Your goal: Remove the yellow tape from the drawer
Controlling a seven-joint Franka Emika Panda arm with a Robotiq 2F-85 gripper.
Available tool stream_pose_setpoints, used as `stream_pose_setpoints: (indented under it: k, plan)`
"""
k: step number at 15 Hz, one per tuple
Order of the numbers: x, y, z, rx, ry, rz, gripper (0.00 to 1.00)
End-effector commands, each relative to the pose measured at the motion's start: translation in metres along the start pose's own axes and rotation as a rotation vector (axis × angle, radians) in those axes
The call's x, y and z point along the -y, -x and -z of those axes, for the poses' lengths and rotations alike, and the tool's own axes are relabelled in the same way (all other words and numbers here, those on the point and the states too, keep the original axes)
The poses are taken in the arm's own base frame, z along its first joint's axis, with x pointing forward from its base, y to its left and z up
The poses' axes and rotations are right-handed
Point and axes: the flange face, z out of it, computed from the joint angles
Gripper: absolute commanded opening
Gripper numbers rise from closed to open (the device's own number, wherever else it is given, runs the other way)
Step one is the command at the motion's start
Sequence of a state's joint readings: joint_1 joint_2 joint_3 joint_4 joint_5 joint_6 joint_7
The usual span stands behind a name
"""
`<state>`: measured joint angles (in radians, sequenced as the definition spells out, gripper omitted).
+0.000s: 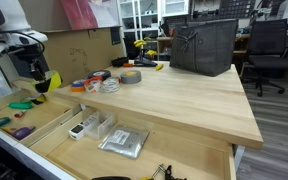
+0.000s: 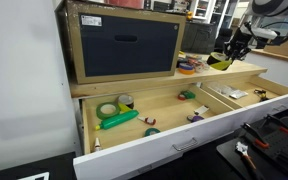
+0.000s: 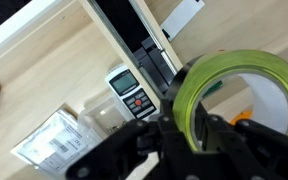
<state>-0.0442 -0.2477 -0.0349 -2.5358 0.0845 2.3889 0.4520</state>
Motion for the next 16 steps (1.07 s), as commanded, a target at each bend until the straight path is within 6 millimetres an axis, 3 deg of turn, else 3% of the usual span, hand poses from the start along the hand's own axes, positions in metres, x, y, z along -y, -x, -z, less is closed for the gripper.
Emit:
stream_pose_setpoints:
  k: [1, 9, 16]
  plan:
    - [-0.002, -0.022, 0.024, -0.002, -0.053, -0.069, 0.06]
    - [0.007, -0.032, 0.058, -0.03, -0.106, -0.232, 0.06]
    - [0.017, -0.073, 0.094, -0.065, -0.022, -0.349, 0.06]
